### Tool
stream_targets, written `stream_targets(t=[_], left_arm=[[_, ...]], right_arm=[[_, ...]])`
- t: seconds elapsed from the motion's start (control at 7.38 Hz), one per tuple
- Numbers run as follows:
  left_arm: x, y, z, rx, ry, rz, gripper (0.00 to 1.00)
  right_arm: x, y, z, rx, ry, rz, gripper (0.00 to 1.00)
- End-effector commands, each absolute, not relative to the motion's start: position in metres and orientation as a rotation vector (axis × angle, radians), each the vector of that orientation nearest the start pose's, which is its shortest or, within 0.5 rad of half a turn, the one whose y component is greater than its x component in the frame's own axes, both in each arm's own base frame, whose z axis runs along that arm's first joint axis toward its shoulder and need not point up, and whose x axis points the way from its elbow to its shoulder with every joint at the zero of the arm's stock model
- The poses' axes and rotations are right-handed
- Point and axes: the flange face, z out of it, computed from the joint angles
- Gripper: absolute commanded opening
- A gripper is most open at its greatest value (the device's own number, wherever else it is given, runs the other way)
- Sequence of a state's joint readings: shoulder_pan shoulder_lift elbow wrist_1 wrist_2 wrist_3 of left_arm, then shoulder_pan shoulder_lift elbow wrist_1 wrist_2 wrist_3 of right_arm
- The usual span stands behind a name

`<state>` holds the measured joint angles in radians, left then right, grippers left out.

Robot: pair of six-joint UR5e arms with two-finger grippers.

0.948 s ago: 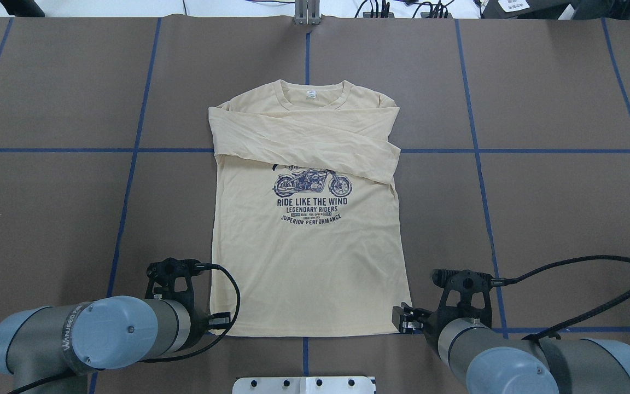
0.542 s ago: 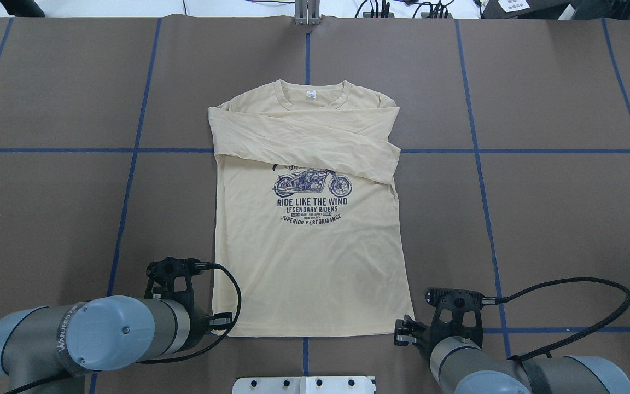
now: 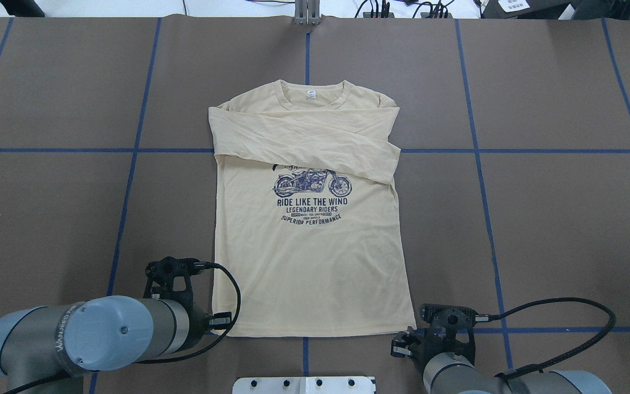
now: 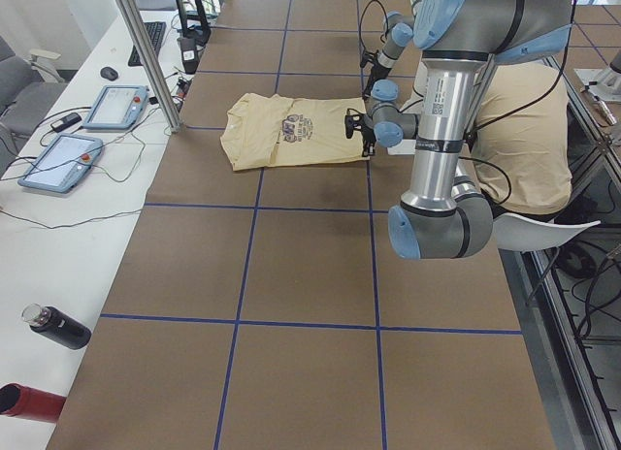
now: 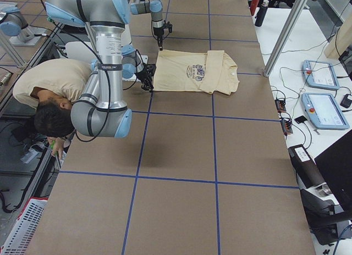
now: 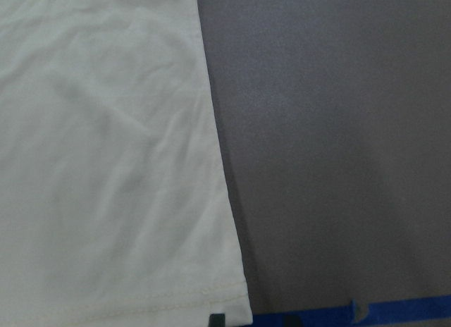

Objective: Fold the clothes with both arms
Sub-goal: 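Grasp the hem corners with both grippers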

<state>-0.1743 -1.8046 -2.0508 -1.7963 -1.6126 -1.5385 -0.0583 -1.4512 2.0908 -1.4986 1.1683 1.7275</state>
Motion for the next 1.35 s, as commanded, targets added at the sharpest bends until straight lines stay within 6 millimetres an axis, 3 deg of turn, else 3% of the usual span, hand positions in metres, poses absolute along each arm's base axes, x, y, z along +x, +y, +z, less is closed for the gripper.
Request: stream_targets(t=[0.0,0.81,0.95,1.08,1.22], left_arm=[[0.503,-0.220,0.298,0.059,0.938,-0.113,0.00],[0.503,-0.220,0.298,0.059,0.938,-0.113,0.00],[0.503,-0.220,0.297,0.059,0.940,-0.112,0.00],[0.503,-0.220,0.297,0.059,0.940,-0.112,0.00],[0.503,-0.220,0.297,0.059,0.940,-0.112,0.00]], right_arm=[[-0.515,-0.144,0.351,0.319,-0.745,0.240,0.38],[-0.519,-0.146,0.360,0.348,-0.725,0.239,0.36],[-0.521,-0.146,0.353,0.348,-0.739,0.246,0.15],[-0.526,-0.146,0.343,0.346,-0.755,0.253,0.00],[-0.527,-0.148,0.339,0.347,-0.759,0.257,0.00]])
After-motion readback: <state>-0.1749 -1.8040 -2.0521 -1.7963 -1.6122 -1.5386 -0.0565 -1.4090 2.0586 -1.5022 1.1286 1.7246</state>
